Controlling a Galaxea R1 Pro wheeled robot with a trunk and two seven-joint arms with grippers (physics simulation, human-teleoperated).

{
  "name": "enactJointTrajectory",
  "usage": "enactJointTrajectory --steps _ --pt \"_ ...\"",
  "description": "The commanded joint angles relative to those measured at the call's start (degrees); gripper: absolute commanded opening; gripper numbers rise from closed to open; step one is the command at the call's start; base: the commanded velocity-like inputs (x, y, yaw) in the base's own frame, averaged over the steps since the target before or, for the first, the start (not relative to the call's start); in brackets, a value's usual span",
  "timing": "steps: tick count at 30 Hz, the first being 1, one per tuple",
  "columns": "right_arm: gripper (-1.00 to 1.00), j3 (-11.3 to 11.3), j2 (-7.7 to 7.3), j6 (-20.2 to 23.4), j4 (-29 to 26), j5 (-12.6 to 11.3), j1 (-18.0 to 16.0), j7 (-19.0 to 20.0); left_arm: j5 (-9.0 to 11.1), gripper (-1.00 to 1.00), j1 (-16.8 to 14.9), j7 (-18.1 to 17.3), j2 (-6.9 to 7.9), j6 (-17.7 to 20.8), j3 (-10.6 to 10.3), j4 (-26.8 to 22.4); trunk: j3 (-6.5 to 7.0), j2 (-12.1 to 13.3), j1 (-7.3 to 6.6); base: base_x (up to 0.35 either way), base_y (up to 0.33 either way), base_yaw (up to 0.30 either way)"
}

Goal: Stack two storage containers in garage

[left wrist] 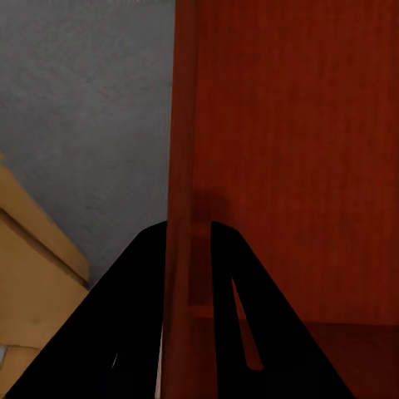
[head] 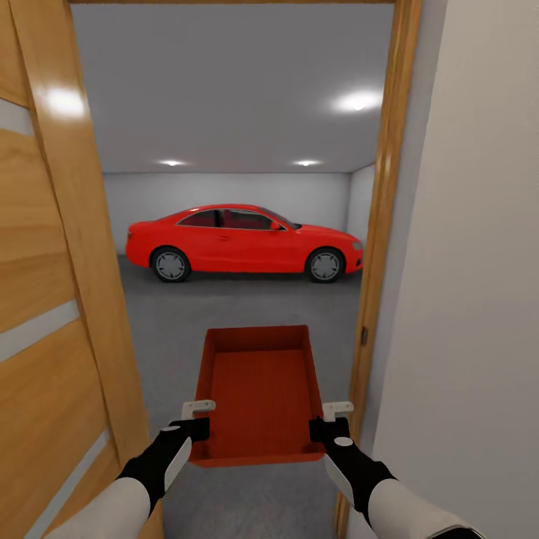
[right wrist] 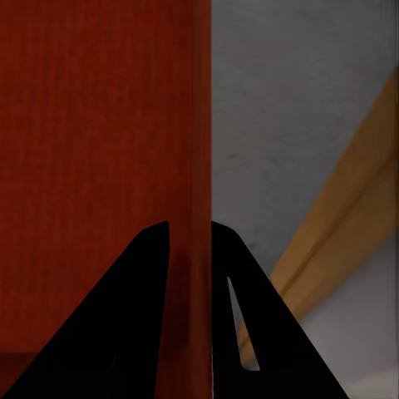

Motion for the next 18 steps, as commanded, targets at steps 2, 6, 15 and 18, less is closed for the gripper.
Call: enactJointTrajectory --steps 2,6,15,18 --pt "-1.0 -1.18 -0.04 -0.28 0.04 -0.41 -0.11 -0.41 -0.84 -1.0 0.02 0.82 0.67 0.44 0.05 -0.29 -0.08 -0.06 0.02 0.035 0.032 -0.044" --pt "-1.0 -1.21 -0.04 -0.22 0.04 -0.42 -0.11 -0.39 -0.84 -1.0 0.02 0.82 0.67 0.43 0.02 -0.38 -0.08 -0.06 0.02 0.009 0.008 -0.011" --pt "-1.0 -1.13 -0.04 -0.43 0.04 -0.4 -0.11 -0.4 -0.9 -1.0 0.02 0.82 0.76 0.44 0.1 0.27 -0.08 -0.06 0.02 0.113 0.022 -0.001" --pt "-1.0 -1.13 -0.04 -0.43 0.04 -0.39 -0.11 -0.39 -0.9 -1.0 0.02 0.82 0.76 0.44 0.1 0.27 -0.08 -0.06 0.02 0.312 0.081 0.0"
